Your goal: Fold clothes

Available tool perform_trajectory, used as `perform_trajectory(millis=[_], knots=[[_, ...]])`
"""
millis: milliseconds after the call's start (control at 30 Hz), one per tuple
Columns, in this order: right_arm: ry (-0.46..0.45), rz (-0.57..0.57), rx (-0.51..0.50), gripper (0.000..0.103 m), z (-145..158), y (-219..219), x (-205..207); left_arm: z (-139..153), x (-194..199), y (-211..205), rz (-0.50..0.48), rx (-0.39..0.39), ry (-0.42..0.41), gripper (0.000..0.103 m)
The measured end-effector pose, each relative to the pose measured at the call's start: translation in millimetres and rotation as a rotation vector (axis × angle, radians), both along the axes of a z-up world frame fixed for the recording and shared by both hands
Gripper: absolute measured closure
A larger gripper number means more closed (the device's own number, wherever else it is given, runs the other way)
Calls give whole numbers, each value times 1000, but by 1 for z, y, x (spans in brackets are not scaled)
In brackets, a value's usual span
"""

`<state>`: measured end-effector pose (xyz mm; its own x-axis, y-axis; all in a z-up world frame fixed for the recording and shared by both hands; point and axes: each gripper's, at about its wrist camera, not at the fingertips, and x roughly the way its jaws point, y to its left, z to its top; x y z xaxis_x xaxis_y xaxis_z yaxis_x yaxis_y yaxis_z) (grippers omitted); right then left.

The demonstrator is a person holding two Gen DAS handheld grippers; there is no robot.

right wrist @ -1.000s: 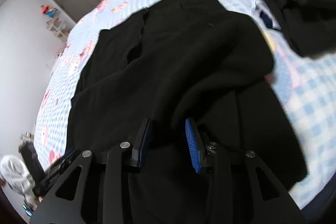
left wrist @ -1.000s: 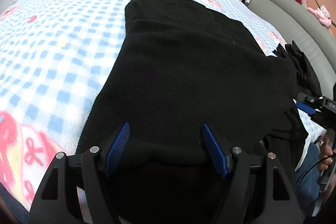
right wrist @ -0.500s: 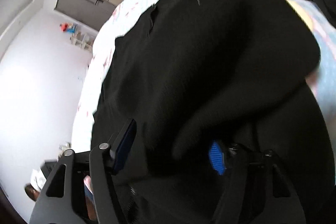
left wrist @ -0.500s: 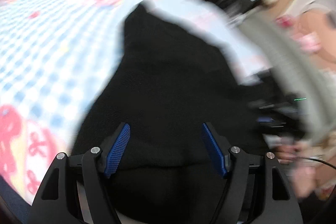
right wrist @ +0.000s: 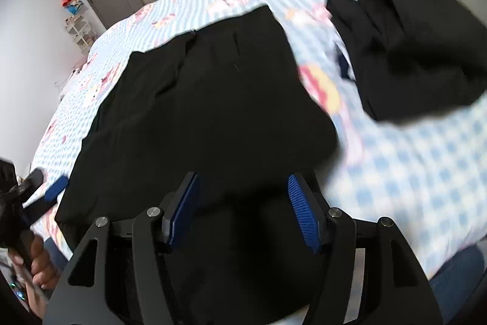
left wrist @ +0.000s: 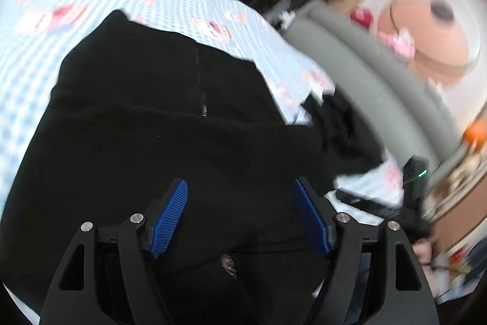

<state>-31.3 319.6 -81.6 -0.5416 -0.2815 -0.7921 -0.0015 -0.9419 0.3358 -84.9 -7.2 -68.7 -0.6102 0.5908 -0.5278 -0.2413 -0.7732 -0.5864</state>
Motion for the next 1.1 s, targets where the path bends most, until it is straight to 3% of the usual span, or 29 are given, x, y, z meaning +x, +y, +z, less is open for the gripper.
perform_trajectory(millis=[100, 167, 267, 333, 400, 433, 500, 600, 633, 700, 733, 767, 833, 867, 1000, 1100], knots=[[-75, -80, -314, 27, -21, 40, 8, 11, -3, 23, -89, 48, 54, 31], [-127, -133, -524, 27, -38, 61, 7, 8, -15, 45, -97, -37, 41, 31], [-68, -137, -426, 26, -34, 63, -10, -15, -40, 70, -141, -90, -69, 31], [-53, -117, -455, 23, -41, 60, -28, -38, -41, 78, -153, -172, -152, 31], [-56, -117, -464, 27, -51, 56, -50, -50, -32, 74, -148, -221, -179, 39], [-50, -134, -446, 46, -53, 52, -56, -50, -25, 66, -135, -216, -172, 39], [-6, -147, -424, 73, -43, 44, -59, -40, -7, 36, -69, -155, -132, 39], [139, -107, -461, 86, 7, 40, -35, -22, 25, -31, 95, -76, -104, 40], [189, -87, -473, 86, 28, 39, -25, -21, 35, -59, 154, -44, -119, 40], [255, -84, -319, 86, 48, 35, -18, -24, 52, -106, 269, -20, -155, 40], [255, -101, -200, 86, 46, 32, -21, -28, 61, -127, 336, -37, -179, 40], [218, -105, -156, 86, 38, 31, -28, -31, 69, -142, 392, -62, -209, 40], [77, -94, -237, 86, 10, 36, -42, -35, 85, -163, 463, -91, -243, 40], [54, -90, -279, 85, 2, 36, -39, -36, 92, -167, 482, -94, -245, 40], [15, -100, -373, 41, -18, 28, -15, -45, 106, -176, 562, -109, -284, 40], [-41, -114, -396, 40, -38, 29, -7, -53, 101, -170, 602, -150, -355, 38]])
